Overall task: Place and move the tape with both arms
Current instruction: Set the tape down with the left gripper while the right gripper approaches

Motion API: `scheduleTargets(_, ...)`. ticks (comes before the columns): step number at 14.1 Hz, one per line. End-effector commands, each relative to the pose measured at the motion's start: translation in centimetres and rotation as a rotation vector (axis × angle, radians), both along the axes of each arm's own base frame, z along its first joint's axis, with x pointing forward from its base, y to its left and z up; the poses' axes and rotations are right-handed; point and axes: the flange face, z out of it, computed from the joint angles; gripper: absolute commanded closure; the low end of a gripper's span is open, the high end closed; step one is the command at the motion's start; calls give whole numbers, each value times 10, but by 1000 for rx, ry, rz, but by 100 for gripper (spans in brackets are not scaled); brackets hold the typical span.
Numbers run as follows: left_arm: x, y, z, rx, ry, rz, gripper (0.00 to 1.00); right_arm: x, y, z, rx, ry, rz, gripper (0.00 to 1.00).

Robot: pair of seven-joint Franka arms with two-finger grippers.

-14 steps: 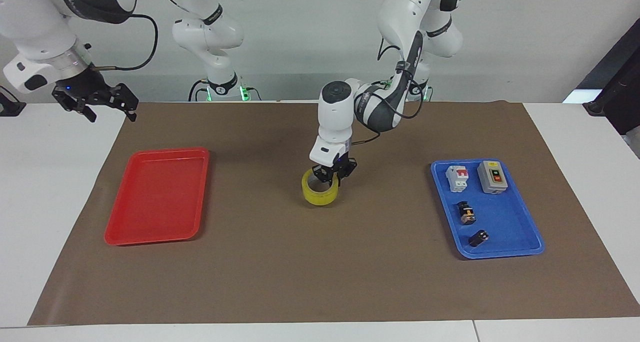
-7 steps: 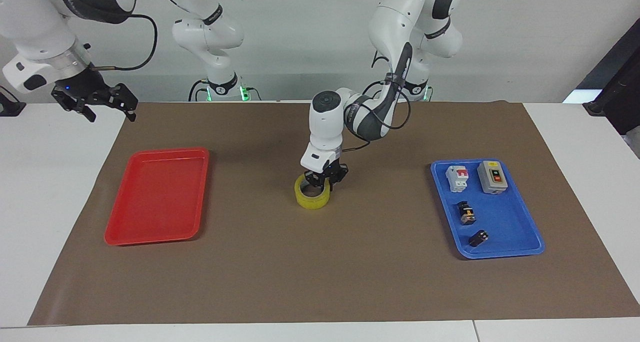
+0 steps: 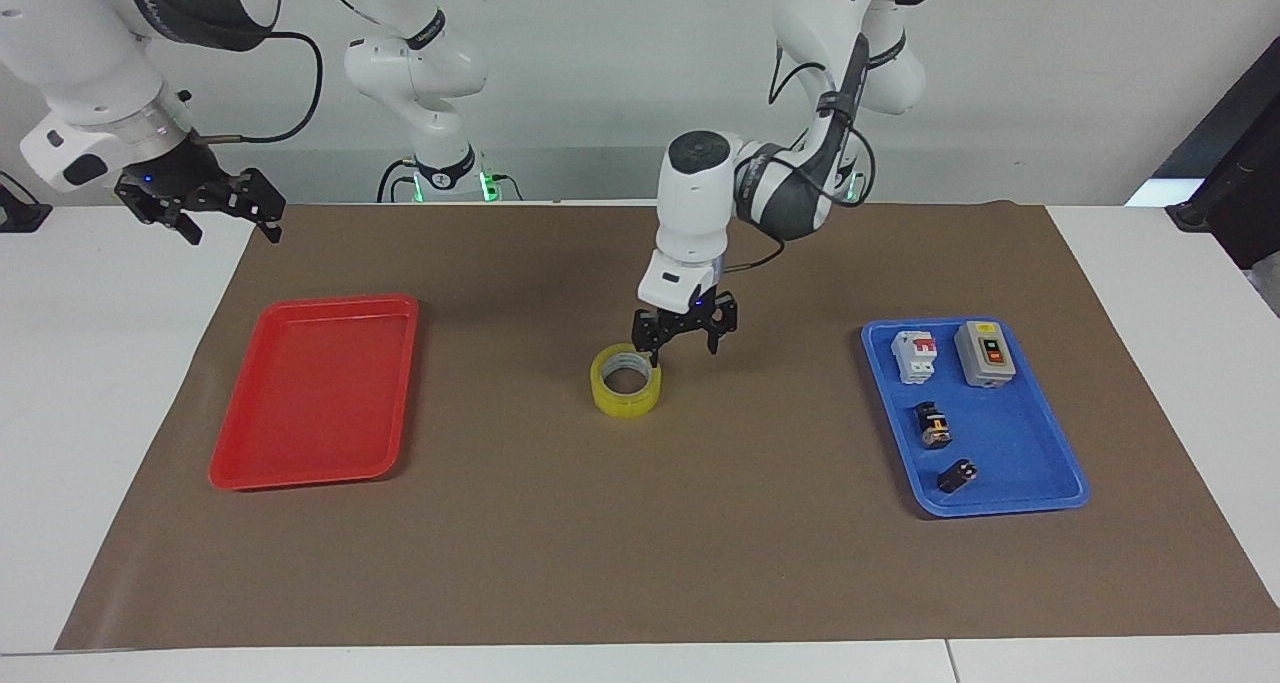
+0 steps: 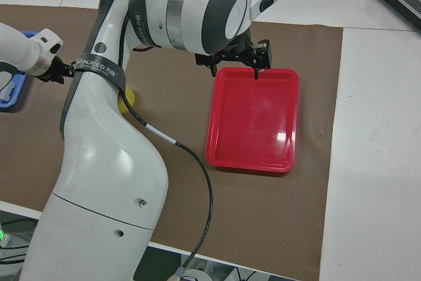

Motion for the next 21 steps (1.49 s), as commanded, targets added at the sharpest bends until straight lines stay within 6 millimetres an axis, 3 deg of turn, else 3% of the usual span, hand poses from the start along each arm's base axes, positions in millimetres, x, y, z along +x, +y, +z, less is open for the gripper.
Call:
scheduleTargets(1, 1, 77, 38, 65, 42, -39, 0, 1, 55, 1, 5, -25, 28, 0)
scheduleTargets(4, 21, 156, 71, 48, 66, -86, 0, 19, 139, -10, 7, -86, -61, 0)
scheduleTargets(7, 35, 241, 99, 8, 110, -102, 0, 46, 227, -41, 27, -124, -148, 0)
scheduleTargets(9, 46, 291, 127, -10, 113, -102, 0, 60, 288, -72, 32, -157, -179, 0)
scheduleTargets(11, 56, 332, 155, -64, 119, -97, 0, 65, 324, -101, 42, -187, -175, 0)
scheduleTargets(13, 62, 364, 178, -70, 150, -124, 0, 54, 368, -126, 22, -181, -146, 0)
scheduleTargets(16, 65, 370, 192, -60, 191, -158, 0, 65, 332, -162, 24, -166, -187, 0)
scheduleTargets(18, 53, 371, 184, -68, 230, -157, 0, 56, 342, -194, 24, -165, -181, 0)
scheduleTargets(19, 49, 371, 181, -70, 239, -158, 0, 48, 358, -213, 24, -166, -165, 0)
scheduleTargets(21, 49, 368, 180, -70, 240, -158, 0, 47, 366, -240, 10, -146, -156, 0)
